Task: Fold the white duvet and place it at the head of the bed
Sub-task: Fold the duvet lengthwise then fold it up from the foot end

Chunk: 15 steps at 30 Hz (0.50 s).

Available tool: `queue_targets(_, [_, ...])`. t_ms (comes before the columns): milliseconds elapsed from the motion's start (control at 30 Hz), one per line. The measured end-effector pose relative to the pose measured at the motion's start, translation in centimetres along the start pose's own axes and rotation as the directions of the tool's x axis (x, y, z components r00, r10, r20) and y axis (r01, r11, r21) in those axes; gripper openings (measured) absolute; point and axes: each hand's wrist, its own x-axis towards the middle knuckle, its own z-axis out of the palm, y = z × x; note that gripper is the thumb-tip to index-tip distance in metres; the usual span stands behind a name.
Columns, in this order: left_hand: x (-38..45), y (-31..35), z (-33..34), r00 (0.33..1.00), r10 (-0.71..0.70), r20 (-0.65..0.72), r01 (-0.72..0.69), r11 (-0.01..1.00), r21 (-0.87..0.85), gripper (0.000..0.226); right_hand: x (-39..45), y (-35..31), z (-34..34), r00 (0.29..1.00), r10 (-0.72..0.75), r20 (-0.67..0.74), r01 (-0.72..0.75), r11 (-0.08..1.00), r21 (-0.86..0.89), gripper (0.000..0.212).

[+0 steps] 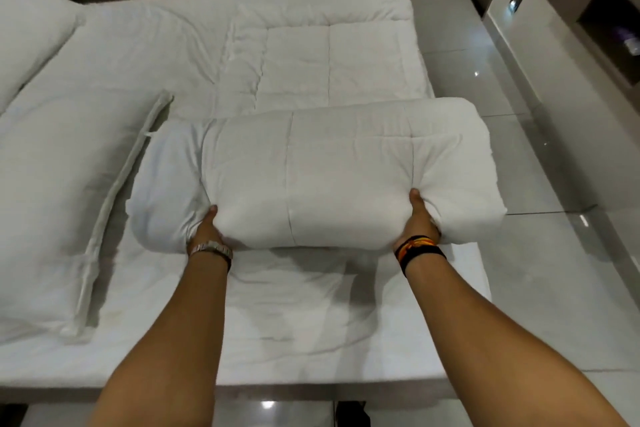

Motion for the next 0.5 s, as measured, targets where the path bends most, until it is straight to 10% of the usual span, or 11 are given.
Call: queue_targets(500, [-25.6, -5.8, -22.1, 0.944, -0.044, -0.326, -0.013, 0.985, -0.171, 0.135, -22.1, 0.6, -22.0, 0.965, -0.185, -0.188, 0.147, 0.969, -0.198, 0.113])
